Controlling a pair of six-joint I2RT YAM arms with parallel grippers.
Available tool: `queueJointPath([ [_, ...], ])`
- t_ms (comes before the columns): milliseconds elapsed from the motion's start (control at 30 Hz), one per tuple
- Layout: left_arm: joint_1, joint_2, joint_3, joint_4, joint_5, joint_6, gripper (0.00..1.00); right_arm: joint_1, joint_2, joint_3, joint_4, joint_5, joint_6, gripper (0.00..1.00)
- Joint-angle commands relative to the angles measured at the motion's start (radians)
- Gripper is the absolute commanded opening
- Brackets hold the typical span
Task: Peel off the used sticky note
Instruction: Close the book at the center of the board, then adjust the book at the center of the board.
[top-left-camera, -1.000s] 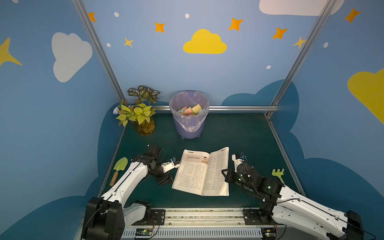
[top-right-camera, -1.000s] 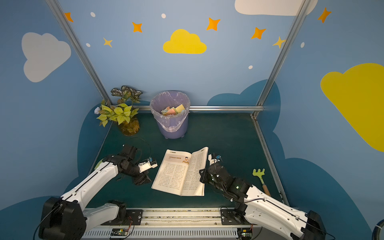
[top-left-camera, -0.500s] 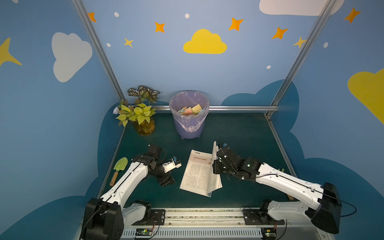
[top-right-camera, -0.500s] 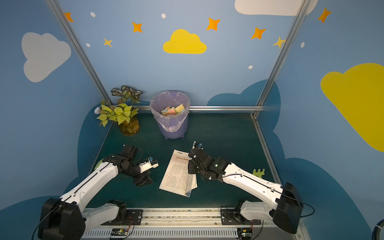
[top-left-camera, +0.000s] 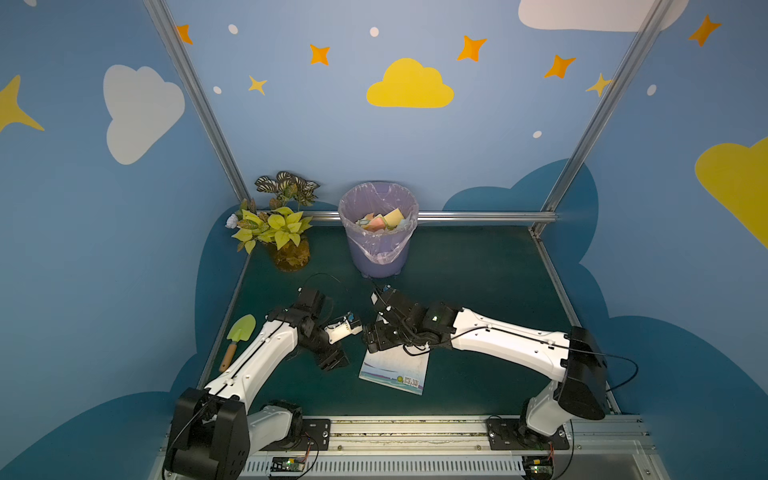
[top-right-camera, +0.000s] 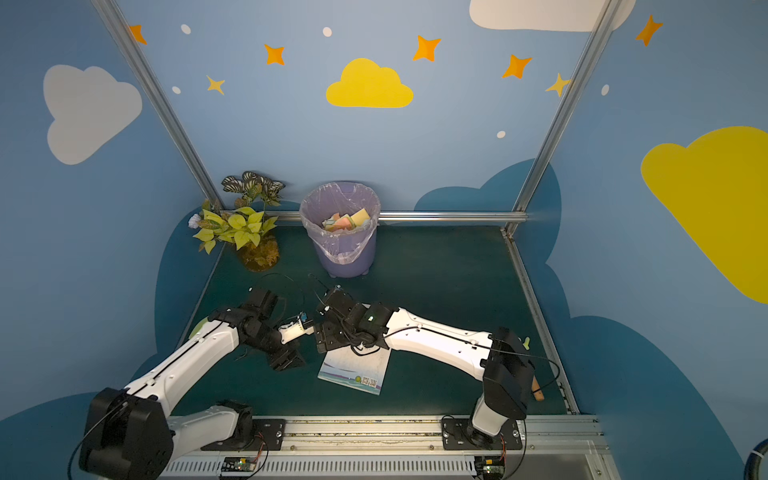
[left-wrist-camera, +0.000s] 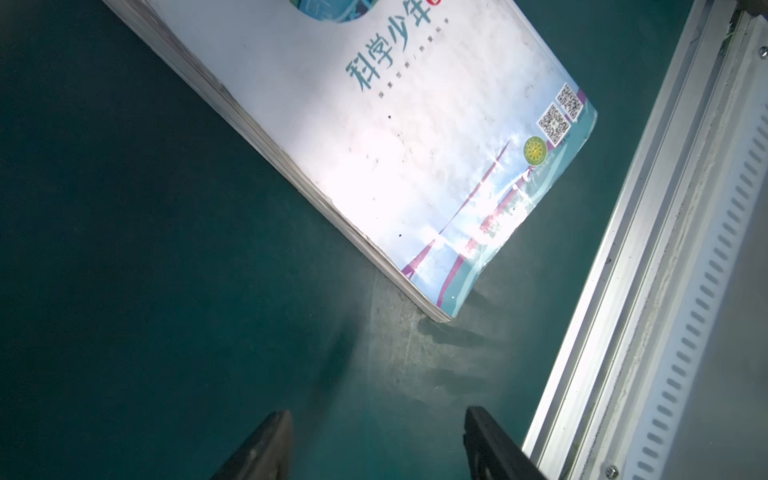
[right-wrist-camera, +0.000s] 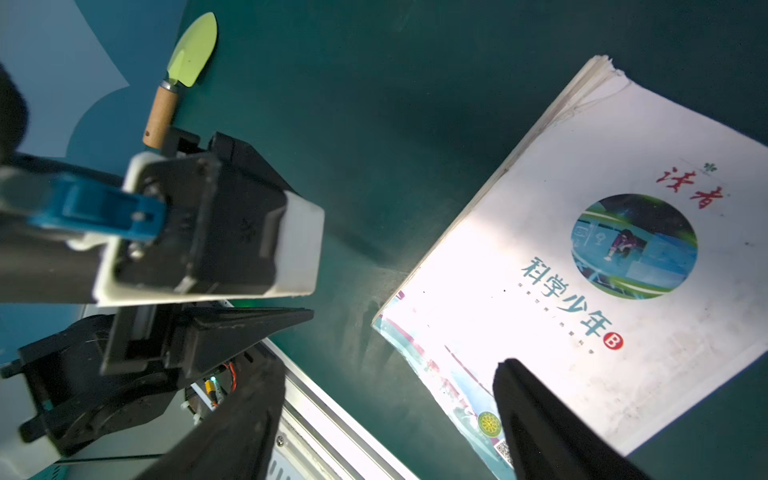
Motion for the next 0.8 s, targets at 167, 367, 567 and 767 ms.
queueJointPath([
  [167, -0.065, 0.079, 0.066, 0.055, 0.014, -0.053, 0.69, -0.117, -0.217, -0.274, 0.101, 0.032, 0.084, 0.88],
  [367, -0.196, 0.204, 0.092, 0.159, -0.104, -0.108, 0.66, -0.241, -0.339, -0.593, 0.311, -0.003, 0.219, 0.83],
  [567, -0.259, 0.390, 0.161, 0.202, -0.251, -0.130, 0.60, -0.285, -0.335, -0.770, 0.498, -0.032, 0.301, 0.78],
  [767, -0.303, 0.495, 0.174, 0.225, -0.317, -0.138, 0.60, -0.309, -0.264, -0.865, 0.698, -0.104, 0.335, 0.73],
])
